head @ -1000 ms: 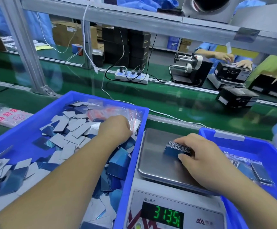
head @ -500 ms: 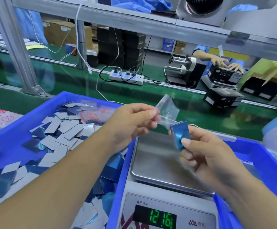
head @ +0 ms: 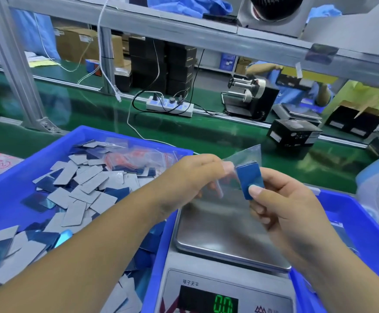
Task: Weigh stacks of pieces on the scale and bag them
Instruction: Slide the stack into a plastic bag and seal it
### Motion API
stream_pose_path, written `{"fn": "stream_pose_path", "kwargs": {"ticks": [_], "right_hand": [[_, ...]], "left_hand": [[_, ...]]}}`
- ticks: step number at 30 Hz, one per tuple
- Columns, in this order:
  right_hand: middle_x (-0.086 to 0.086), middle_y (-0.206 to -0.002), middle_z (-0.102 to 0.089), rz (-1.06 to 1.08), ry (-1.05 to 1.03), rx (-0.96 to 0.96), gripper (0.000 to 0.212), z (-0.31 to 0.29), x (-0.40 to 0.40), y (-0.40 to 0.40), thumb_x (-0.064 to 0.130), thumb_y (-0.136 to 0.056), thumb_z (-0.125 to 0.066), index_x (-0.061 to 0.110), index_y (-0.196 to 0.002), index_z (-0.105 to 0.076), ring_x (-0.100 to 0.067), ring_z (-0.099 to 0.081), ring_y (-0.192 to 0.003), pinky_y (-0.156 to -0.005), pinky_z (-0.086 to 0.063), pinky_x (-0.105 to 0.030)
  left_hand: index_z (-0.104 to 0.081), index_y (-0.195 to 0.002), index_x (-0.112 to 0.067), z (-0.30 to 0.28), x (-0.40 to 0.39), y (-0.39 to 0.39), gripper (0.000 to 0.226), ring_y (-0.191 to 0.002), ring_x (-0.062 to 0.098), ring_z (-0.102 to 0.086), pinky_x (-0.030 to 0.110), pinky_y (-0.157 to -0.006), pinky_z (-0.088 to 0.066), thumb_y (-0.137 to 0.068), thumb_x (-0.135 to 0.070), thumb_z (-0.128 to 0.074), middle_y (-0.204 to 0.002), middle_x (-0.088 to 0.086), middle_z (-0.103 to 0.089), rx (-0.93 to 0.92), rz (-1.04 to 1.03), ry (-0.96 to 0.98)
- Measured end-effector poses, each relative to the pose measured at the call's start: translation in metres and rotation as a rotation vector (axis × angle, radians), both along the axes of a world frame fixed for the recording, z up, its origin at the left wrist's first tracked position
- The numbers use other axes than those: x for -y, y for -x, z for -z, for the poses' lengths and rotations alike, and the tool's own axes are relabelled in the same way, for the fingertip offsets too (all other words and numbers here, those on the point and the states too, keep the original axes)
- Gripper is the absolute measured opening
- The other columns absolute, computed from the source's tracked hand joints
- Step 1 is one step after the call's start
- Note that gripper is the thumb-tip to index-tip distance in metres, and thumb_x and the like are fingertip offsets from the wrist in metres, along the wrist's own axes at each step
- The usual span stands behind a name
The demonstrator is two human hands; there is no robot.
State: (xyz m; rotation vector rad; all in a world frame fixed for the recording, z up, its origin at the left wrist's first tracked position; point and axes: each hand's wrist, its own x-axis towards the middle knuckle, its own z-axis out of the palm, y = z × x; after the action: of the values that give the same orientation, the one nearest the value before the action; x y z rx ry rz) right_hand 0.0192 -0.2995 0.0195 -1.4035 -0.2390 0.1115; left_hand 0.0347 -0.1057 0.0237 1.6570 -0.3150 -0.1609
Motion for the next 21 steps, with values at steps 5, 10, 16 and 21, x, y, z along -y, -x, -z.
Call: {"fn": "stream_pose_path", "kwargs": {"ticks": [5,10,16,21], "right_hand": [[0.008,-0.076,-0.064,0.03,0.133,0.118,0.034,-0.004,0.0,0.004,0.012,-0.076,-0.063,0.022,-0.105,-0.075,-0.011,-0.04,-0.055,-0.05,-0.036,-0.02],[0.008,-0.077,-0.068,0.071,0.151,0.223,0.034,-0.008,0.003,0.006,-0.002,-0.084,-0.066,0.025,-0.103,-0.075,-0.006,-0.048,-0.056,-0.049,-0.039,-0.017],[0.009,-0.086,-0.073,-0.004,0.227,0.375,0.033,-0.008,-0.001,0.013,-0.002,-0.079,-0.062,0.018,-0.103,-0.071,0.001,-0.062,-0.071,-0.063,-0.046,-0.011],[0.008,-0.086,-0.072,-0.004,0.264,0.411,0.032,-0.011,-0.002,0.014,0.001,-0.079,-0.06,0.017,-0.104,-0.071,0.0,-0.06,-0.07,-0.063,-0.044,-0.008]], "left_hand": [[-0.072,-0.072,-0.022,0.005,-0.005,-0.003,0.016,-0.048,0.002,-0.039,0.012,-0.048,-0.032,-0.087,-0.025,-0.076,-0.051,-0.015,-0.049,0.15,-0.142,-0.13],[-0.075,-0.071,-0.027,0.003,-0.007,0.002,0.017,-0.057,0.005,-0.058,0.016,-0.056,-0.045,-0.081,-0.016,-0.081,-0.063,-0.003,-0.069,0.121,0.079,-0.198],[-0.074,-0.075,-0.035,0.006,-0.004,0.004,0.015,-0.06,-0.008,-0.057,0.006,-0.056,-0.041,-0.082,-0.023,-0.08,-0.066,-0.023,-0.067,0.183,0.092,-0.441],[-0.076,-0.077,-0.022,0.005,-0.004,0.002,0.009,-0.059,-0.01,-0.059,0.005,-0.058,-0.042,-0.087,-0.021,-0.076,-0.065,-0.019,-0.069,0.159,0.061,-0.413]]}}
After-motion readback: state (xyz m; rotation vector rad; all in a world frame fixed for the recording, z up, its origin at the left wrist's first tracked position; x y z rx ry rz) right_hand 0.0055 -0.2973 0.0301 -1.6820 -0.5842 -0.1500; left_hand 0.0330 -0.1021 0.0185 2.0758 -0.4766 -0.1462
